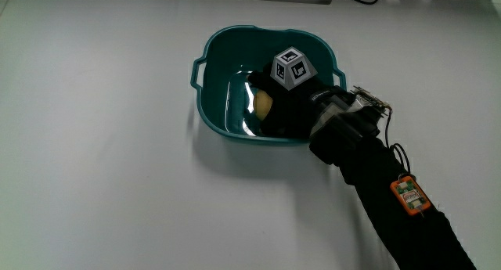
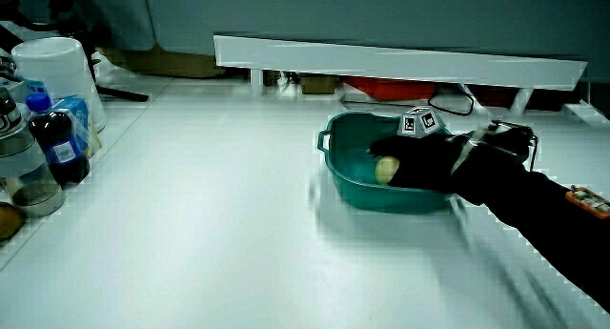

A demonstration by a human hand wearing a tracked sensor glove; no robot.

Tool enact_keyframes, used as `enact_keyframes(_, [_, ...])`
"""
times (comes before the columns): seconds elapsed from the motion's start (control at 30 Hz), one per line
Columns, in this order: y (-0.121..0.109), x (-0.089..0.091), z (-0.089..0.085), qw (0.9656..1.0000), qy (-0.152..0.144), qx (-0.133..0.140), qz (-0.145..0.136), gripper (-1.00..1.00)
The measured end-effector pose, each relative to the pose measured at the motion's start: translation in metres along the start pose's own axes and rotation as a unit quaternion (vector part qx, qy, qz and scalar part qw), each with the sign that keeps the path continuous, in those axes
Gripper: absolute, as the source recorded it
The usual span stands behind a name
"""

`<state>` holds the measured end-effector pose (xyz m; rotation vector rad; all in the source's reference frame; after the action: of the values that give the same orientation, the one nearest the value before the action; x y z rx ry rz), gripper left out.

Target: Pick pear from plate

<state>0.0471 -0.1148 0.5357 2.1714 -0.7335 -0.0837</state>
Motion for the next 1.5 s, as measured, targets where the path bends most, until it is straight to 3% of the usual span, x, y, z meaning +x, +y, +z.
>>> enact_keyframes(0.07, [0.001, -0.002, 0.0, 0.9998, -0.012, 0.009, -0.011, 0.68])
enact_keyframes(0.17, [0.0, -0.003, 0.001, 0.9996, -0.018, 0.021, -0.003, 0.82])
enact_keyframes(0.3, [0.0, -0.002, 0.0, 0.9986, -0.029, 0.044, -0.012, 1.0])
enact_keyframes(0.47, [-0.004, -0.001, 0.002, 0.9976, -0.027, 0.063, -0.01, 1.0])
enact_keyframes(0.77, [-0.002, 0.005, -0.001, 0.9982, -0.008, 0.06, -0.007, 1.0])
enact_keyframes(0.9, [-0.005, 0.007, -0.001, 0.9975, 0.003, 0.07, -0.002, 1.0])
enact_keyframes(1.13, [-0.025, 0.012, 0.023, 0.9938, 0.027, 0.107, 0.013, 1.0])
enact_keyframes(1.4, [-0.057, 0.009, 0.05, 0.9901, 0.02, 0.135, 0.034, 1.0])
enact_keyframes(1.5, [-0.072, 0.004, 0.058, 0.987, 0.014, 0.154, 0.044, 1.0])
